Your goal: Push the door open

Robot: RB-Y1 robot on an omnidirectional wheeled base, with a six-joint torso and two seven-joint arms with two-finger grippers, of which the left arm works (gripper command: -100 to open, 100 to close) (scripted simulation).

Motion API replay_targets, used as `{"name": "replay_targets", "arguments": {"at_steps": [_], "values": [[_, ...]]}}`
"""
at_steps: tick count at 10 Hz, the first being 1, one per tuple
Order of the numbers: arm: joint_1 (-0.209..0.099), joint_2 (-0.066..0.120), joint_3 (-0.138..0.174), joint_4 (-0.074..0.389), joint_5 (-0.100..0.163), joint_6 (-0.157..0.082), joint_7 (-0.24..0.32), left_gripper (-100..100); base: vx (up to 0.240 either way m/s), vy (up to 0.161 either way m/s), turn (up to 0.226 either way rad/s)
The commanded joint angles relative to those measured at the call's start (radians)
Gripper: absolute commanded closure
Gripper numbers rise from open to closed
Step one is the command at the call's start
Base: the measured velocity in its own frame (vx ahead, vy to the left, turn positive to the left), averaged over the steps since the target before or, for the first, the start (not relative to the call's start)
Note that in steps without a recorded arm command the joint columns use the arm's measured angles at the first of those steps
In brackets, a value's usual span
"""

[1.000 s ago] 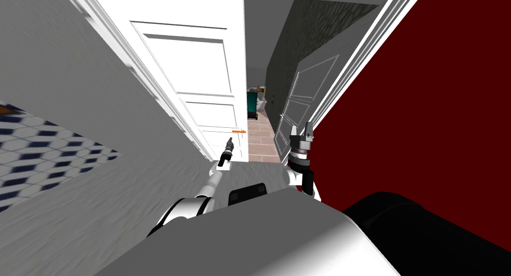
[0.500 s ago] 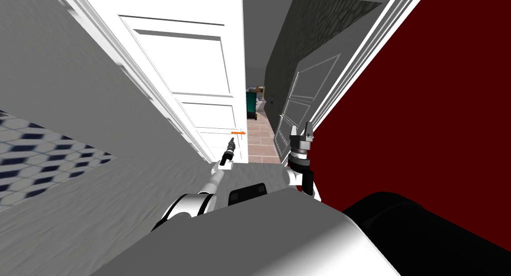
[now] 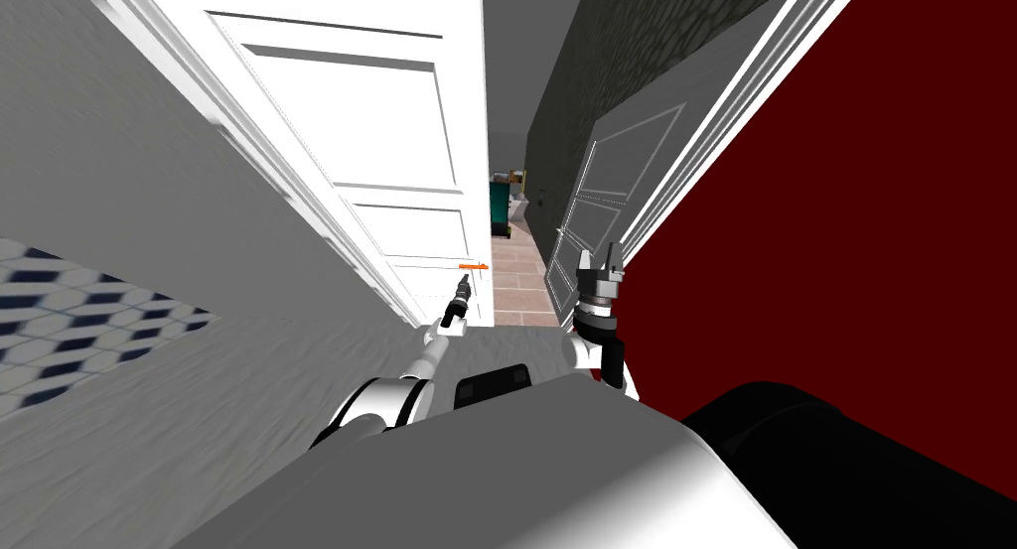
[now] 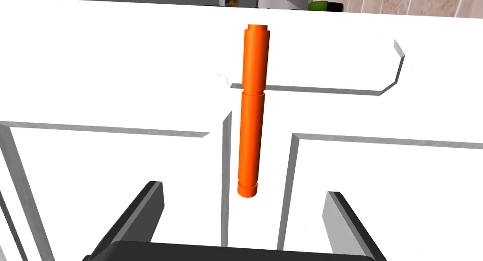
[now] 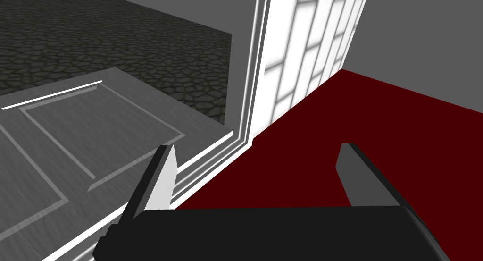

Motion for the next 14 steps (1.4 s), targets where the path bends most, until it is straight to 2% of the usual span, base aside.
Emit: {"name": "replay_targets", "arguments": {"at_steps": [1, 3, 5, 7, 9, 10, 11, 14], "values": [[0.000, 0.024, 0.003, 0.001, 0.001, -0.001, -0.001, -100, 0.112, -0.014, -0.026], [0.000, 0.038, 0.006, 0.003, 0.002, -0.002, -0.002, -100, 0.185, -0.028, -0.024], [0.000, 0.041, 0.009, 0.005, 0.003, -0.003, -0.003, -100, 0.180, -0.056, -0.017], [0.000, 0.033, 0.012, 0.006, 0.004, -0.004, -0.004, -100, 0.181, -0.036, -0.020], [0.000, 0.011, 0.016, 0.008, 0.005, -0.005, -0.005, -100, 0.195, -0.024, -0.025], [-0.001, 0.018, 0.015, 0.007, 0.005, -0.003, -0.004, -100, 0.078, -0.012, -0.001], [-0.001, 0.018, 0.015, 0.007, 0.005, -0.003, -0.004, 100, -0.011, 0.002, 0.008], [-0.001, 0.018, 0.015, 0.007, 0.005, -0.003, -0.004, 100, -0.021, 0.004, -0.007]]}}
